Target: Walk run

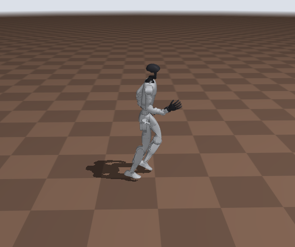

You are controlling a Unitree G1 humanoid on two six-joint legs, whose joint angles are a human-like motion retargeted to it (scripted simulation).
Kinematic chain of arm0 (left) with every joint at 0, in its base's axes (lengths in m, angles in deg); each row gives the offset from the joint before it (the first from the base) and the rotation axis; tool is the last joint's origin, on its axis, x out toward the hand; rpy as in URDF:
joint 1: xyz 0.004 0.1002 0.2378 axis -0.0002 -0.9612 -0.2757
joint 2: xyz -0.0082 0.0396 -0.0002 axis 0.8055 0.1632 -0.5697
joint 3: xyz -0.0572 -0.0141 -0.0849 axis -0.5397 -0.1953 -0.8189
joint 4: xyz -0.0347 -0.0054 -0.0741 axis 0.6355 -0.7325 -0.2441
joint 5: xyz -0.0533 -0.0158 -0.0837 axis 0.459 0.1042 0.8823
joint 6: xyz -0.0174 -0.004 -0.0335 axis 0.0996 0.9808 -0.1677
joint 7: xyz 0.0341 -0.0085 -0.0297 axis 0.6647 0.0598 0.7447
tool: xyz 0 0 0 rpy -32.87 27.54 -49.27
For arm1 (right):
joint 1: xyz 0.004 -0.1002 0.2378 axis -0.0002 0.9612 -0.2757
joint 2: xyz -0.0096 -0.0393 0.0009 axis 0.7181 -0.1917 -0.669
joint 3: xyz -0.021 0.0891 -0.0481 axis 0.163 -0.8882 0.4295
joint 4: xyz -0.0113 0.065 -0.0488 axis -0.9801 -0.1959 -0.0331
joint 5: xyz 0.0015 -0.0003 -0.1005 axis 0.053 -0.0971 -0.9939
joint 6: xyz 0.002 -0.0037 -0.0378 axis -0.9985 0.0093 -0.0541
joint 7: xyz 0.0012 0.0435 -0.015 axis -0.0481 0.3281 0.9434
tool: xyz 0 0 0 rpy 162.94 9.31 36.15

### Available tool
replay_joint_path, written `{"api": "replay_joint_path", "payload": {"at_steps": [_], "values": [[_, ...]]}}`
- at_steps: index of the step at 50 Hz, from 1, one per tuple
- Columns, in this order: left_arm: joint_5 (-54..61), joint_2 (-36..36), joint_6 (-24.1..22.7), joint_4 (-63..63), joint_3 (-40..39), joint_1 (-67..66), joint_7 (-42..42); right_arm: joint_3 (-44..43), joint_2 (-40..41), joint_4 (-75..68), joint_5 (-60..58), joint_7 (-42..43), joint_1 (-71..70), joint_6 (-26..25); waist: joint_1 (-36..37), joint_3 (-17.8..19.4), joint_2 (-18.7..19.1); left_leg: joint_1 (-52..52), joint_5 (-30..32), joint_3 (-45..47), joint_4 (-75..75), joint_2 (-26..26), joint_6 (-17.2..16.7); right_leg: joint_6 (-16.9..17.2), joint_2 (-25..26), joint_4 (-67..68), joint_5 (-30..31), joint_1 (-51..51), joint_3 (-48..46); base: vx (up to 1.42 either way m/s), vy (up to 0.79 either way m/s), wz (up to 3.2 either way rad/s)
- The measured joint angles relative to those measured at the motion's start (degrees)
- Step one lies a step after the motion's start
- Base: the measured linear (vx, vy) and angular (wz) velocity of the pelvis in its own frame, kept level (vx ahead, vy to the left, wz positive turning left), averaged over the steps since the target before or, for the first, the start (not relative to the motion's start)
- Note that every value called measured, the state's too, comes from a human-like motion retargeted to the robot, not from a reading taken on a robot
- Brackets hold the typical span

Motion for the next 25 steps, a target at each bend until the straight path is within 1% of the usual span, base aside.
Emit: {"api": "replay_joint_path", "payload": {"at_steps": [2, 3, 4, 5, 6, 7, 8, 10, 11, 12, 13, 14, 15, 16, 17, 18, 19, 20, 22, 23, 25], "values": [[-2.7, 2.0, -1.7, 1.3, -2.5, -1.8, 4.1, 1.2, -3.1, 5.4, 0.1, -3.9, 0.7, -2.6, 5.2, -0.6, -5.5, -3.6, 0.3, 2.1, -15.8, -3.7, 0.4, 7.7, -1.8, -6.5, 21.9, 6.7, 2.4, 2.44, -0.32, -0.71], [-4.5, 3.0, -2.7, 2.6, -2.8, -2.2, 7.0, 0.9, -4.6, 7.4, 0.0, -6.6, 2.1, -5.5, 7.4, -0.6, -7.7, -4.1, 1.2, 0.3, -25.5, -6.9, 0.1, 12.5, -3.1, -8.2, 30.1, 10.0, 1.9, 2.49, -0.45, -0.42], [-6.4, 4.0, -3.4, 4.5, -3.0, -2.0, 10.0, 0.2, -5.7, 9.0, -0.3, -9.2, 3.7, -8.8, 8.8, 0.2, -9.7, -4.2, 0.9, -1.9, -33.4, -8.7, -1.2, 15.5, -4.2, -4.5, 33.0, 11.0, -1.1, 2.08, -0.63, -0.13], [-8.4, 4.9, -4.0, 6.6, -3.0, -1.5, 13.0, -0.8, -6.5, 10.4, -0.7, -11.7, 5.3, -12.4, 9.8, 1.2, -11.7, -4.0, 0.0, -4.3, -40.3, -9.7, -3.0, 17.6, -5.1, 2.1, 33.2, 11.1, -5.3, 2.1, -0.85, 0.17], [-9.9, 5.4, -4.3, 8.8, -3.6, 0.2, 14.3, -1.4, -7.2, 10.2, -1.5, -11.5, 6.6, -13.7, 10.0, 2.1, -12.4, -3.9, -2.3, -3.8, -43.7, -8.2, -6.1, 17.6, -5.0, 9.1, 33.2, 10.8, -7.9, 2.37, -0.9, 0.46], [-11.7, 5.8, -4.6, 10.9, -4.0, 2.3, 15.8, -1.7, -7.7, 9.7, -2.5, -10.2, 7.9, -14.8, 9.8, 3.0, -12.8, -3.4, -4.3, -3.8, -46.4, -7.2, -8.3, 17.6, -3.5, 14.8, 33.2, 10.8, -8.7, 2.64, -0.81, 0.92], [-14.0, 6.2, -4.6, 13.2, -4.2, 5.1, 17.4, -1.6, -7.8, 8.4, -4.0, -6.8, 9.0, -15.5, 8.8, 4.1, -12.5, -2.0, -5.7, -4.5, -47.8, -6.9, -9.0, 17.6, 0.6, 18.0, 33.2, 11.4, -5.8, 2.21, -0.7, 1.07], [-18.1, 6.5, -3.9, 17.9, -3.9, 12.0, 21.4, -0.5, -6.7, 3.9, -6.4, 0.0, 11.1, -15.6, 8.6, 6.7, -9.1, 0.6, -7.3, -9.7, -46.8, -5.0, -11.3, 17.6, 9.5, 23.3, 33.2, 12.8, -4.3, 1.85, -0.58, 0.86], [-19.4, 6.5, -3.4, 20.4, -3.6, 15.9, 23.5, 0.3, -5.9, 0.9, -6.6, 0.1, 12.9, -14.8, 7.5, 6.4, -7.7, 0.3, -4.1, -11.8, -43.0, -4.5, -3.8, 17.6, 11.5, 25.5, 33.2, 11.4, -6.4, 2.38, -0.41, 0.89], [-20.6, 6.5, -3.1, 22.7, -2.8, 19.0, 25.6, 0.9, -4.9, -2.6, -6.7, -1.4, 15.9, -13.8, 5.7, 5.5, -6.7, 0.8, -4.1, -14.9, -38.1, -6.0, 1.6, 17.6, 12.8, 28.7, 32.3, 9.7, -8.6, 3.41, -0.15, 1.51], [-21.5, 6.4, -3.0, 24.3, -1.1, 20.5, 27.7, 1.3, -3.7, -7.3, -6.5, -5.8, 21.3, -12.5, 2.7, 3.2, -6.7, 3.1, -10.5, -20.4, -31.3, -11.3, 2.8, 17.5, 13.0, 33.6, 29.7, 7.6, -11.1, 3.58, -0.04, 1.91], [-20.7, 6.0, -3.9, 24.7, -0.9, 24.1, 27.9, 0.8, -2.6, -12.8, -5.2, -11.1, 25.9, -12.3, 0.2, 2.2, -6.9, 4.7, -14.4, -20.8, -26.5, -12.2, 2.9, 17.0, 10.4, 40.6, 25.3, 4.1, -12.7, 3.23, -0.03, 2.04], [-18.9, 5.5, -5.2, 24.3, -1.4, 28.7, 27.2, -0.2, -1.5, -18.8, -3.2, -16.8, 30.1, -12.5, -2.1, 1.7, -7.2, 6.0, -17.1, -18.8, -22.9, -10.9, 2.5, 16.1, 6.6, 48.6, 20.0, 0.0, -14.0, 2.55, -0.43, 1.45], [-14.5, 5.3, -5.7, 24.2, -3.1, 33.8, 25.0, 2.2, -1.6, -21.9, 2.2, -22.8, 32.8, -12.1, -4.6, 0.4, -7.2, 8.6, -19.4, -19.0, -23.2, -12.0, 2.5, 15.2, 4.1, 50.9, 15.3, -5.8, -12.6, 2.38, -0.73, 0.93], [-10.4, 4.9, -6.0, 24.7, -2.6, 37.6, 23.6, 3.3, -1.9, -24.1, 8.0, -28.6, 35.7, -12.0, -6.0, -1.0, -7.2, 12.1, -20.9, -19.1, -25.0, -12.9, 2.3, 13.9, 1.9, 50.9, 11.4, -10.7, -11.3, 2.44, -0.92, 0.33], [-6.9, 4.1, -5.9, 26.7, 2.3, 39.1, 23.8, 1.8, -2.3, -24.8, 14.6, -33.6, 39.1, -12.2, -4.9, -2.6, -7.0, 17.4, -20.9, -19.0, -29.6, -13.5, 2.0, 11.6, 0.3, 46.4, 8.9, -13.7, -10.4, 2.32, -0.83, 0.32], [-4.3, 4.2, -6.0, 29.0, 5.5, 39.6, 24.1, 0.3, -2.3, -24.8, 18.4, -36.5, 41.9, -12.4, -5.6, -3.1, -6.0, 21.9, -17.9, -19.4, -33.6, -13.4, 0.8, 10.1, -1.4, 41.6, 7.2, -16.9, -10.4, 2.2, -0.78, 0.51], [-2.1, 4.6, -6.0, 31.5, 7.8, 39.7, 24.4, -1.2, -2.0, -24.6, 20.9, -38.5, 44.3, -12.6, -7.2, -3.1, -4.5, 26.0, -13.4, -20.0, -37.4, -12.9, -0.9, 9.0, -3.1, 36.7, 5.8, -20.1, -10.8, 1.9, -0.65, 0.75], [-0.9, 7.1, -5.7, 34.6, 10.6, 38.6, 25.3, -5.7, -1.9, -23.9, 21.5, -39.7, 47.5, -13.2, -10.9, -2.2, -0.8, 33.1, 3.4, -21.6, -43.6, -9.1, -9.0, 7.9, -7.6, 23.5, 5.2, -22.7, -14.7, 1.92, -0.58, 0.88], [-1.2, 8.6, -5.3, 35.6, 12.0, 37.8, 25.6, -7.7, -2.2, -23.3, 21.6, -39.8, 48.7, -13.1, -13.4, -1.9, 0.9, 36.6, 12.9, -23.6, -46.2, -8.0, -12.7, 7.8, -8.6, 16.1, 5.2, -23.7, -15.7, 2.19, -0.65, 1.0], [-2.6, 11.8, -4.0, 37.5, 13.7, 36.3, 25.4, -11.0, -3.1, -21.4, 21.6, -39.7, 50.0, -12.6, -17.8, -1.0, 2.8, 42.9, 28.5, -24.1, -50.4, -6.0, -19.9, 7.5, -9.1, 1.7, 3.4, -24.7, -14.6, 1.89, -0.51, 0.65]]}}
